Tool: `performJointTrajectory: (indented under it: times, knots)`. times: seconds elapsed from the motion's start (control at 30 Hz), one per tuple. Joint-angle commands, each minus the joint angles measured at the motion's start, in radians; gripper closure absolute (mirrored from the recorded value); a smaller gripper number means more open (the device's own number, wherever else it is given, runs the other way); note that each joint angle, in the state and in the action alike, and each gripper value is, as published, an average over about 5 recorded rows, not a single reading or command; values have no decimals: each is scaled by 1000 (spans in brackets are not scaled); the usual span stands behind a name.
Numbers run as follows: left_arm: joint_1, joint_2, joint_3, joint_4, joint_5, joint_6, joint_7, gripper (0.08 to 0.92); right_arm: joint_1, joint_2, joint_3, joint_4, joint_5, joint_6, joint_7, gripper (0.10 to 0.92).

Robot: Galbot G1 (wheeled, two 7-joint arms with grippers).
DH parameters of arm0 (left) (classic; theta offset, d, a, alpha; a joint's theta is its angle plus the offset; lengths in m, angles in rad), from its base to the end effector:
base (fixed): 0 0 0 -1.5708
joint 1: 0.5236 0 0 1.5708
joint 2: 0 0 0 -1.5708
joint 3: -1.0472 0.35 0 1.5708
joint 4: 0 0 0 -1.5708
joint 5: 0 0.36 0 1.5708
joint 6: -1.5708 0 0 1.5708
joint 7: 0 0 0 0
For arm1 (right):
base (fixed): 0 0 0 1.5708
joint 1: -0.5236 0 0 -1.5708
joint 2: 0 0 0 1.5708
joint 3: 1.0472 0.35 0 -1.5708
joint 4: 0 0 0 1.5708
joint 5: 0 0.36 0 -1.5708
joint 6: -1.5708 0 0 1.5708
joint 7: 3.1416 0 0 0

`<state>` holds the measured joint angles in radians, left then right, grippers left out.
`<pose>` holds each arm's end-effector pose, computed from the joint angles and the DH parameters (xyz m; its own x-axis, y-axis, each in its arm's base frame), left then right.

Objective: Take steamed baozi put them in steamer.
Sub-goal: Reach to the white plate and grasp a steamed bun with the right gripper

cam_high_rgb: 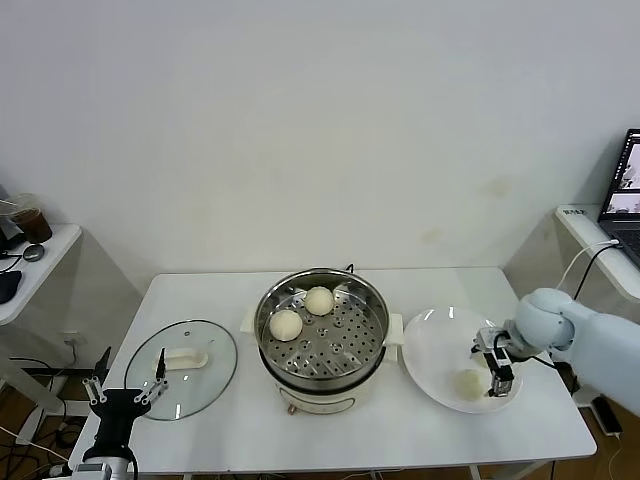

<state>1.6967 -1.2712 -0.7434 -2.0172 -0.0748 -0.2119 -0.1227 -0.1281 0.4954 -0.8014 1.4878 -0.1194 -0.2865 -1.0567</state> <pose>0.1526 0.1251 -0.3231 -0.9900 -0.1162 -0.0796 -0.1342 0.9494 0.2839 0.4399 -0.1688 -0.2258 -0.1230 -0.0593 0.9906 -0.9874 -0.0931 -0.1282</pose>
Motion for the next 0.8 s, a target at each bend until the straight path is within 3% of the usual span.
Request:
performJointTrajectory:
  times: [0.03,0.2,0.53,0.8]
  knots:
    - [0,0,-3,0,0,0,-1,177,-83,37,68,-50,-20,5,17,203]
    - [1,-1,-6,2,0,-1,-2,177,-81,59,69,-69,-21,1,9,234]
    - [0,-3,-8,-2,-1,-1,-2,177,-65,56,59,-60,-18,-14,-31,483]
    - [0,-3,-8,-4,-1,-1,-2,177,85,16,-21,-21,33,-5,-78,529]
